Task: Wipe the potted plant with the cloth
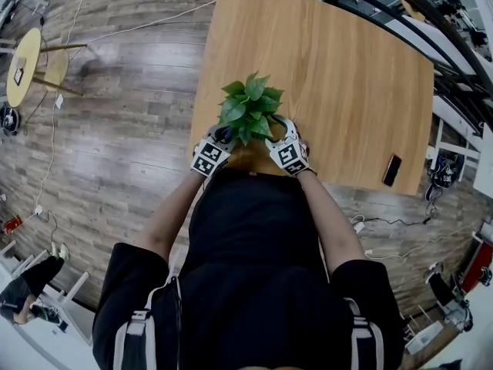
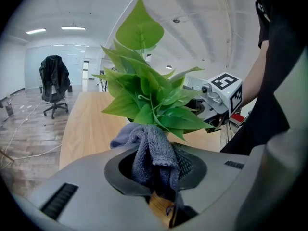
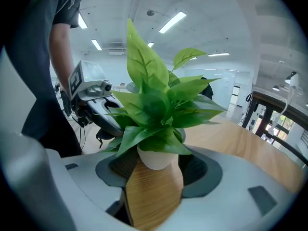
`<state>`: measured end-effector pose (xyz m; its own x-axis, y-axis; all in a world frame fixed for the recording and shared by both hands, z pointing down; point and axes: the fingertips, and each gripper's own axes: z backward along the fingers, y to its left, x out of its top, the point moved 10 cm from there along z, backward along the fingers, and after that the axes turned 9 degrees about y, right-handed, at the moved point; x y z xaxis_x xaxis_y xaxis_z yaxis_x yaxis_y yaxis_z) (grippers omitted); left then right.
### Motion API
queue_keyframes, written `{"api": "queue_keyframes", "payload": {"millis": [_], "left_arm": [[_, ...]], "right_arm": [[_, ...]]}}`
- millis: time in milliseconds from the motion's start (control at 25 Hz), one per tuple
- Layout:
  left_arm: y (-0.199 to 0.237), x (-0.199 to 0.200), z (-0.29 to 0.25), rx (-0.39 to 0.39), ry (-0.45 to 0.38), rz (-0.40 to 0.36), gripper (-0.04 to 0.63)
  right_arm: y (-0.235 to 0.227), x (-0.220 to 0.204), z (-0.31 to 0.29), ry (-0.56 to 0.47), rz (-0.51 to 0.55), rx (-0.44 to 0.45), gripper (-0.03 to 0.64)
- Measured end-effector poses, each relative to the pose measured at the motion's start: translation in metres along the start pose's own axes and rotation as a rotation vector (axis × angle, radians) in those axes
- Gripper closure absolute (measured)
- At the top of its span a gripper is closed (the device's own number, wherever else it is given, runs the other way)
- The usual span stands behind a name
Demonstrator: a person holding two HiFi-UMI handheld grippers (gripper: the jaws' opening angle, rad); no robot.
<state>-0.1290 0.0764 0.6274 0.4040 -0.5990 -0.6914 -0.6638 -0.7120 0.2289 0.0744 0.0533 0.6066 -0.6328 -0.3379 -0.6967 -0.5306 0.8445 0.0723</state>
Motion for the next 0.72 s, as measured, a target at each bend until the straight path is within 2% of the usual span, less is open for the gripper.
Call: {"api": "queue_keyframes", "payload": {"millis": [120, 280, 440, 640, 680, 720], "left_arm": [[-0.012, -0.011, 0.007, -0.005, -0.022, 0.053, 0.483], [-0.024, -0.022, 0.011, -0.032, -0.044, 0.079, 0.483], [-0.043, -0.04, 0.031, -0.044, -0.058, 0.065, 0.483], [-0.084, -0.034, 0.063, -0.044, -0.138, 0.034, 0.483], [-0.093, -0.031, 0.07, -0.035, -0.165, 0.033, 0.483], [-0.102, -0.028, 0.076, -0.022, -0.192, 0.031, 0.483]], "right_arm": [[0.005, 0.003, 0.009, -0.034, -0.084, 0.003, 0.364], [0.008, 0.004, 0.033, -0.078, -0.167, -0.076, 0.364], [0.029, 0.001, 0.068, -0.152, -0.223, -0.116, 0.364], [0.056, 0.012, 0.123, -0.305, -0.201, -0.09, 0.376], [0.06, 0.014, 0.133, -0.336, -0.191, -0.094, 0.441], [0.064, 0.015, 0.141, -0.362, -0.185, -0.098, 0.567]]}}
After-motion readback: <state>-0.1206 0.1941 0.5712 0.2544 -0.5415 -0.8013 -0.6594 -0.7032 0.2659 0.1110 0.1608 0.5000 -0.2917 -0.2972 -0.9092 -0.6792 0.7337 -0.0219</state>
